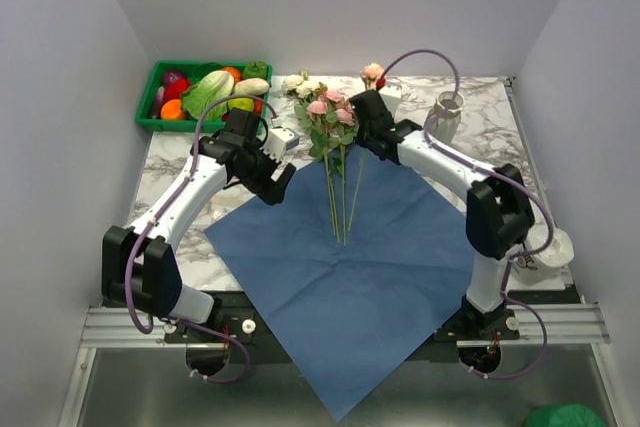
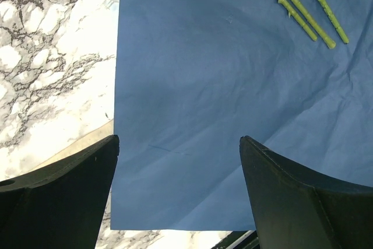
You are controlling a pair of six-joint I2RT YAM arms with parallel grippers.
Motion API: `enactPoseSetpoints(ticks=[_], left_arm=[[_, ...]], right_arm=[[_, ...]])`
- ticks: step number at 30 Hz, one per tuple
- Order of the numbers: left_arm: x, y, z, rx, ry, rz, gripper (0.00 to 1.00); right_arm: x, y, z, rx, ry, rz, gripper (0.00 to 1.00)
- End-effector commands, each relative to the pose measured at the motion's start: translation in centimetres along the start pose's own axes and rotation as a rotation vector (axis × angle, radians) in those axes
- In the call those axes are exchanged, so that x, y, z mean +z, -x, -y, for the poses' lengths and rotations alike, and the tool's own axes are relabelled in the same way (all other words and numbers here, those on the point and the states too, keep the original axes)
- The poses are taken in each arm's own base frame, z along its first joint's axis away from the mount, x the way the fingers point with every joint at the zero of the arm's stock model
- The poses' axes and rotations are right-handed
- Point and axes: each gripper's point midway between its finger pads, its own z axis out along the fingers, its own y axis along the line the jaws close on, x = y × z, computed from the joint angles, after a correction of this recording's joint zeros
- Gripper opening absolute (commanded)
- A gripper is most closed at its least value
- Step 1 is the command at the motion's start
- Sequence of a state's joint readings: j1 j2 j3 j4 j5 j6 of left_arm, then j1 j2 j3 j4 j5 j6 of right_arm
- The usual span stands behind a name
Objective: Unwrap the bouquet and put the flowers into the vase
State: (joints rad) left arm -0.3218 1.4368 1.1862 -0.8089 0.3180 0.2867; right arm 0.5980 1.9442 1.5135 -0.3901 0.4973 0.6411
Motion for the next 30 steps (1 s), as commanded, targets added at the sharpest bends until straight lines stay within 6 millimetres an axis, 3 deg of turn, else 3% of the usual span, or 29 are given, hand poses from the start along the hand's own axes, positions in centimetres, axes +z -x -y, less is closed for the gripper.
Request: enactPoseSetpoints(ticks=[1,3,5,6,7,12,13,15,21,25,30], left_arm=[[-0.9,0.0,0.2,-0.01,0.007,0.012,0.92],[-1.0,0.1,0.3,-0.008,0.006,0.019,0.92],[-1.2,0.2,0.3,-0.008,0.009,0.024,0.92],[-1.3,0.1,0.3,-0.008,0.011,0.023,0.92],[-1.3,0.1,0.3,-0.008,0.008,0.023,0.92],[-0.9,-0.4,0.4,-0.012,0.001,0.016,0.92],[-1.0,-0.4,0.5,-0.013,0.0,0.018,0.92],[-0.8,-0.3,0.6,-0.014,-0.009,0.02,0.92],[-0.8,0.0,0.6,-0.013,-0.017,0.031,0.92],[-0.6,-0.2,0.6,-0.01,-0.023,0.028,0.92],[-0.3,-0.7,0.3,-0.012,-0.024,0.016,0.92]], right_arm=[[-5.3,7.3,0.0,0.055,0.053,0.19,0.01],[-8.4,11.0,-0.5,0.092,0.117,0.31,0.01],[-10.0,12.4,-0.1,0.037,0.147,0.398,0.01],[-12.9,15.7,-0.2,0.076,0.202,0.515,0.01],[-14.1,17.2,0.0,0.028,0.204,0.584,0.01],[-22.1,26.5,3.3,0.005,0.068,0.967,0.01],[-23.2,27.6,4.3,-0.076,0.002,1.027,0.01],[-26.1,30.1,6.1,-0.032,-0.06,1.169,0.01],[-30.5,33.7,10.9,-0.002,-0.225,1.384,0.01],[-31.8,35.0,13.5,0.027,-0.295,1.453,0.01],[-31.6,35.9,16.3,0.066,-0.352,1.464,0.01]])
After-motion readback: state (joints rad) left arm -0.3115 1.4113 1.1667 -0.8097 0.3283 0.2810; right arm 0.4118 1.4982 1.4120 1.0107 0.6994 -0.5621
